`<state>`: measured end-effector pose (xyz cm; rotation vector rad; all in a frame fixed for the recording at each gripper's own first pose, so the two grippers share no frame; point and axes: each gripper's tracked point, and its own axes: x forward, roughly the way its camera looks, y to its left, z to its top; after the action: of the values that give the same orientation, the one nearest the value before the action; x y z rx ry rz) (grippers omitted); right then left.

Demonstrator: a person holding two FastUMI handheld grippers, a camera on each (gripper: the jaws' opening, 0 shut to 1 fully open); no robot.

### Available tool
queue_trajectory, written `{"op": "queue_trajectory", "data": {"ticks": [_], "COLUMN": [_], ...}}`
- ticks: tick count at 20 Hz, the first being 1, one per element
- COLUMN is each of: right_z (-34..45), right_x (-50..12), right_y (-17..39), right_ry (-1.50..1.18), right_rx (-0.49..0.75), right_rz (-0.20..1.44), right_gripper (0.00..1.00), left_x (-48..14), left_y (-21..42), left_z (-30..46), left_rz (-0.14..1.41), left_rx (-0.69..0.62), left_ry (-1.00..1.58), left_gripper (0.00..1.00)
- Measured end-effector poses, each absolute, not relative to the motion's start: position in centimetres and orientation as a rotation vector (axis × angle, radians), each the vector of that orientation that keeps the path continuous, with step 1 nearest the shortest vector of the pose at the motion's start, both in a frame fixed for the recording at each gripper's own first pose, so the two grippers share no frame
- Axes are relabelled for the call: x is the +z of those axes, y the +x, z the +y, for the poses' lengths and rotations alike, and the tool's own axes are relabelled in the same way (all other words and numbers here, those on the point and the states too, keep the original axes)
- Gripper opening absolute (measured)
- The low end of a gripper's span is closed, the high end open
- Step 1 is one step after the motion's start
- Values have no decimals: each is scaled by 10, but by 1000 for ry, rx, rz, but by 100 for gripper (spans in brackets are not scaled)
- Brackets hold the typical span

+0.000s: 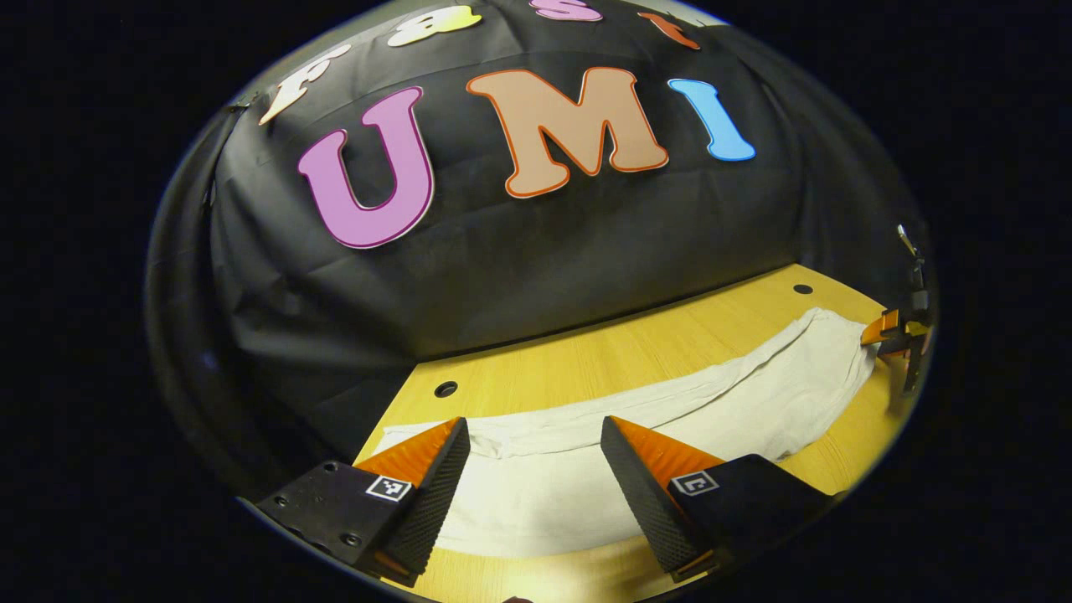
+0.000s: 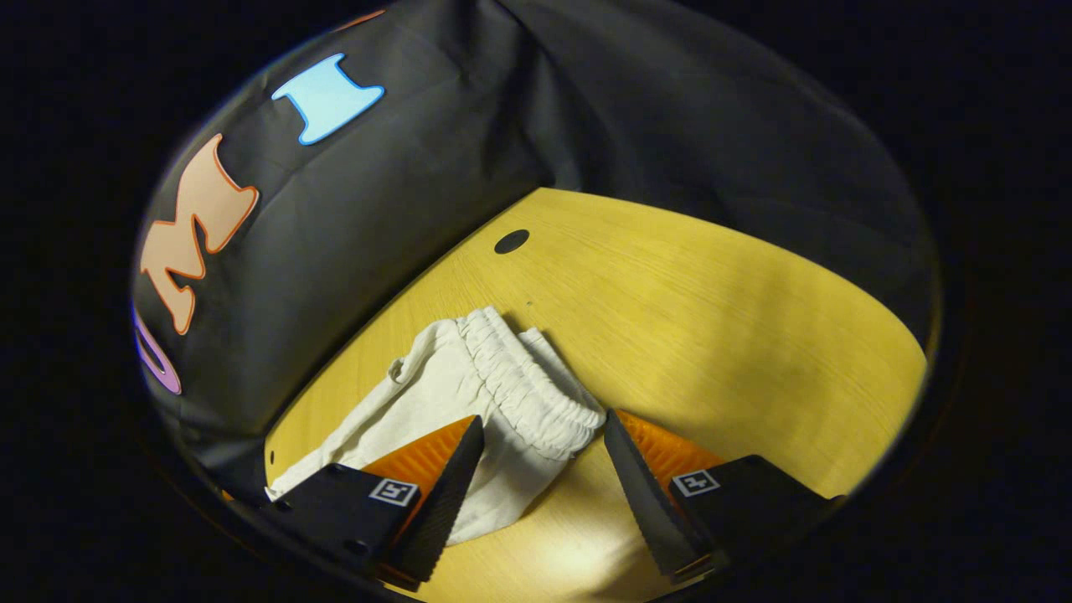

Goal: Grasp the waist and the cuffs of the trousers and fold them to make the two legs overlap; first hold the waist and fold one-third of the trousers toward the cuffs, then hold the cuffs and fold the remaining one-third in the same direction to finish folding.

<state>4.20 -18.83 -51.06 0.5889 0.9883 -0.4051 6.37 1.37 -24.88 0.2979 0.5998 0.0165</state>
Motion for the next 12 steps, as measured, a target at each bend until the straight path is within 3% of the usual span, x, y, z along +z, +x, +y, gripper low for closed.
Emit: {"op": "queue_trajectory", "data": {"ticks": [1, 3, 5, 6, 12], "right_z": [-188, -190, -185, -184, -159], "right_x": [-519, -523, -521, -519, -472], "right_y": [39, 39, 40, 44, 74], "right_ry": [592, 596, 603, 607, 572], "right_rx": [-411, -412, -401, -401, -313], "right_rz": [1009, 1025, 1025, 1017, 929], "right_gripper": [91, 51, 27, 22, 21], "left_x": [-249, -249, -251, -252, -251], "left_y": [62, 54, 46, 45, 43], "left_z": [15, 21, 30, 35, 70], "left_rz": [600, 601, 607, 613, 616], "left_rx": [29, 55, 76, 81, 92], "left_ry": [287, 259, 252, 251, 254], "left_gripper": [96, 96, 96, 96, 96]}}
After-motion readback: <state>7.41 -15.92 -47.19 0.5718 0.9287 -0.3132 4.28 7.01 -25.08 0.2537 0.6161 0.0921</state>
